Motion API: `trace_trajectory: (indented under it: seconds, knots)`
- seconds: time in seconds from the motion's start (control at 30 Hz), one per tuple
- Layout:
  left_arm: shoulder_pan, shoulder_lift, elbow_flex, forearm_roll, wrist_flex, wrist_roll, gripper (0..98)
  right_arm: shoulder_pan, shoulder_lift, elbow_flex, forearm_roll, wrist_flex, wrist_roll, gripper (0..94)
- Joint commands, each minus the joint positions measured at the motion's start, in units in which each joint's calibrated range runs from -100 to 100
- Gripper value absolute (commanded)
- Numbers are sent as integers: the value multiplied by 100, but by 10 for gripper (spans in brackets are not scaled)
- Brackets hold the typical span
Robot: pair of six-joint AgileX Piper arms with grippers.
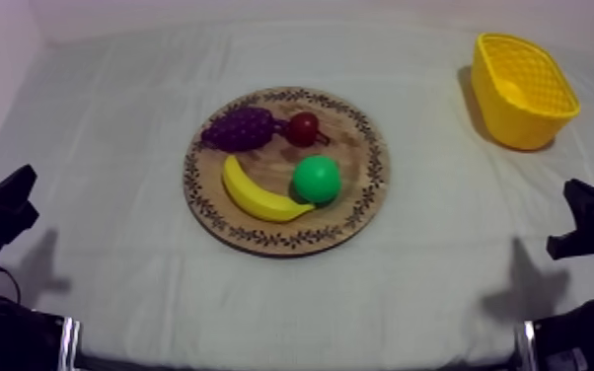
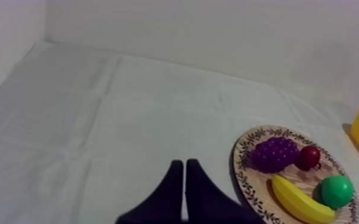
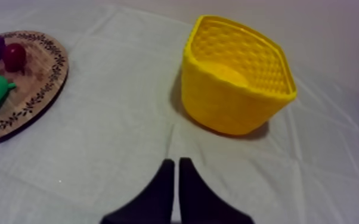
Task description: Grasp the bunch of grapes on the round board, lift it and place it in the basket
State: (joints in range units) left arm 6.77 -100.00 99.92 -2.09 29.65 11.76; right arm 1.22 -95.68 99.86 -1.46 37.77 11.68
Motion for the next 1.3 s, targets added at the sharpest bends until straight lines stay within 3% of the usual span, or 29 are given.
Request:
trace_trajectory:
  seconds: [0.0, 1.03, 1.27]
  knots:
    - [0, 0, -3, 2, 1, -1, 1, 1, 1, 3, -3, -3, 1, 5]
    - [0, 0, -3, 2, 1, -1, 1, 1, 1, 3, -13, -15, -78, 21]
    - [0, 0, -3, 2, 1, -1, 1, -105, 102, -13, -183, -167, 408, 12]
